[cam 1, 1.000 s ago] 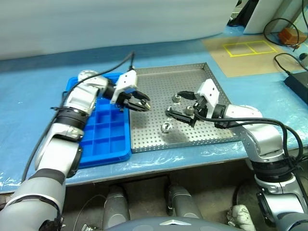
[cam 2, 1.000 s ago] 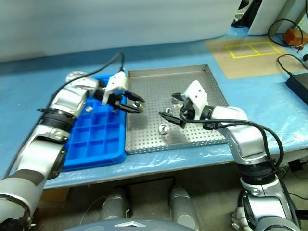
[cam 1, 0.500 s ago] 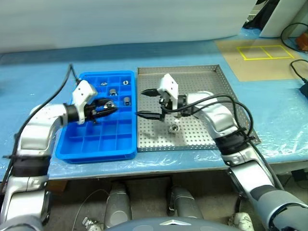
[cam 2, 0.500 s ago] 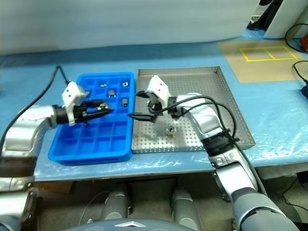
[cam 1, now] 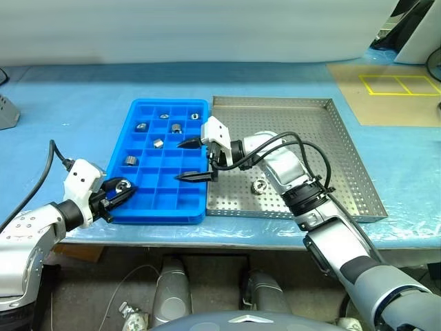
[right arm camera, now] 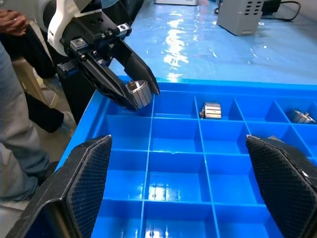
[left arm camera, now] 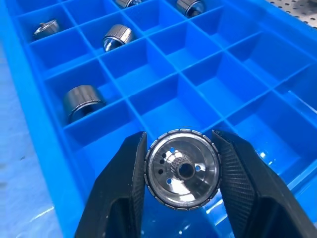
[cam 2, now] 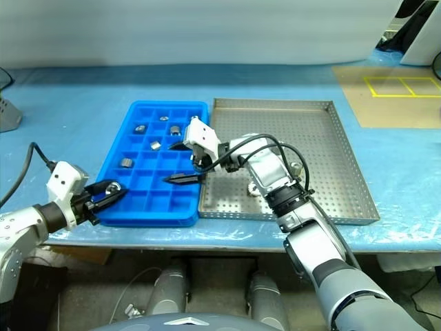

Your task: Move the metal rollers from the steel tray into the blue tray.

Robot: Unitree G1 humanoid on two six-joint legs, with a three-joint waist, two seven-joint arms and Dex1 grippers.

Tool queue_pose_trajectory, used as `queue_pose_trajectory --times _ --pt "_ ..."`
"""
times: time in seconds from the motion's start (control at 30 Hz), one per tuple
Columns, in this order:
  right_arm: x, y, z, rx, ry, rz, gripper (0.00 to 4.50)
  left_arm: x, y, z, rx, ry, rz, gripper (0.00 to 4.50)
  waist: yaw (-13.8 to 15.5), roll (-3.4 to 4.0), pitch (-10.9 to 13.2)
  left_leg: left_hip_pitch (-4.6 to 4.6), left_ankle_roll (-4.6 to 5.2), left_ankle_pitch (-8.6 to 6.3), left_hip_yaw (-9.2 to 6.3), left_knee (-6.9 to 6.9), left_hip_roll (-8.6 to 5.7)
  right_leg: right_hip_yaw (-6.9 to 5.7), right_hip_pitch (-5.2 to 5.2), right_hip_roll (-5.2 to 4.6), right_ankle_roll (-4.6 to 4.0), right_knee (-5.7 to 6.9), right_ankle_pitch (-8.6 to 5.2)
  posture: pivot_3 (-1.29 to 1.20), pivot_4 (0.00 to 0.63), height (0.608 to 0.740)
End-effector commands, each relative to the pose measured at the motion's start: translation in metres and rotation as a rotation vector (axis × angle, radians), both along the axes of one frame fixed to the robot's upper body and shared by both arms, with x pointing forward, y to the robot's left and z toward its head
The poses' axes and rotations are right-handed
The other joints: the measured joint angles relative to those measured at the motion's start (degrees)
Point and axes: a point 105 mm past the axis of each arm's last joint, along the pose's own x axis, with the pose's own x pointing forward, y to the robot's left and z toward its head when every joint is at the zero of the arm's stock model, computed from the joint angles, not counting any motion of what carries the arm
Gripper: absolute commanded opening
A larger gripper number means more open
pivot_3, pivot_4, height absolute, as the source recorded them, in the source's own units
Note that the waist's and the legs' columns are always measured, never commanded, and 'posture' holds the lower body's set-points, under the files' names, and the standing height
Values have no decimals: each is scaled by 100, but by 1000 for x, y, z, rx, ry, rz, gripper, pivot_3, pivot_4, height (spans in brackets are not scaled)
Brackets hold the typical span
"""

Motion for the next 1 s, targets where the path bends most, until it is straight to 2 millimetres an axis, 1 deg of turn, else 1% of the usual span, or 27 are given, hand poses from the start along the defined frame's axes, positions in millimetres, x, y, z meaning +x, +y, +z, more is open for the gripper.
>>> queue_pose_trajectory --times 0.03,0.17,0.33,0.47,0.6,0.87,0.93,0.97,1.0 --pt "-4 5 8 3 -50 42 4500 -4 0 13 26 -41 12 1708 11 0 0 -1 0 0 -1 0 0 -1 0 1 3 0 -2 291 150 740" --pt "-3 6 6 1 -49 37 4500 -11 1 7 22 -2 23 1708 4 -1 0 -2 -1 0 -1 -1 0 3 -4 2 -20 -3 12 290 150 740" --pt "-5 5 3 -6 -46 43 4500 -11 11 9 27 -12 66 1708 10 -1 0 -3 -1 1 -1 -4 0 2 -5 3 -22 -4 9 284 150 740" --pt "-3 5 3 -7 -52 29 4500 -11 19 12 33 -22 100 1708 13 -1 0 -2 -1 1 -1 -3 0 2 -4 2 -21 -2 8 284 150 740" --pt "-1 4 2 -11 -58 18 4500 -10 21 5 45 6 105 1708 11 -1 -1 -1 -2 1 -1 -3 0 2 -4 2 -21 -1 8 271 150 740" --pt "2 0 -1 -20 -67 -10 4500 -6 21 2 35 16 101 1708 7 -1 -1 -2 -2 1 -1 -2 0 3 -4 3 -22 -1 9 249 150 740" --pt "3 -1 -1 -20 -69 -16 4500 -4 20 0 35 20 95 2434 7 -1 -1 -1 -2 1 -1 -2 0 2 -4 3 -22 -1 9 248 150 740" --pt "3 -1 -1 -19 -69 -18 4500 -4 18 0 33 21 85 2624 8 -1 -1 -1 -2 1 -1 -2 0 2 -3 3 -22 0 9 248 150 740" --pt "3 -1 -1 -19 -69 -20 4500 -3 16 0 30 23 79 2942 6 -1 -1 -1 -2 1 -1 -1 0 2 -3 3 -22 0 9 248 150 740"
